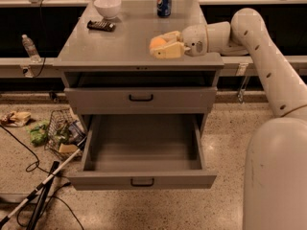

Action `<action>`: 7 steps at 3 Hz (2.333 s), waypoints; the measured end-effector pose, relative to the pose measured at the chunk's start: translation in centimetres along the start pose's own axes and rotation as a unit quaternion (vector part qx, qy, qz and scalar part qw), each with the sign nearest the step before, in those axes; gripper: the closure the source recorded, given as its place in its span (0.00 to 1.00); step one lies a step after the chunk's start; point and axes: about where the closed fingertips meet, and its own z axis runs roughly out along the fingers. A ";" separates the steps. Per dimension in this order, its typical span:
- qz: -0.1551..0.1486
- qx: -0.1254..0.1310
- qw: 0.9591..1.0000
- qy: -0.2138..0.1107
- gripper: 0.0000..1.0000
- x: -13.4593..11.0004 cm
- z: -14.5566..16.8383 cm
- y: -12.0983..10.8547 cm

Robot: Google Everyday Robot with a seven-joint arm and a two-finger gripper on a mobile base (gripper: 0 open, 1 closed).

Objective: Place orange into middle drawer

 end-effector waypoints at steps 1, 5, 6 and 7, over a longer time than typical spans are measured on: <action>0.003 -0.016 1.000 0.003 1.00 0.3 0.3 0.9; 0.041 0.070 0.995 -0.066 1.00 -3.3 0.3 6.8; 0.105 0.068 0.992 -0.020 1.00 3.5 3.0 9.1; 0.163 0.045 0.985 0.039 1.00 11.4 6.1 11.6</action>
Offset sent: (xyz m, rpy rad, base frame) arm -0.0094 0.0028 -0.0030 -0.0048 0.0116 0.0300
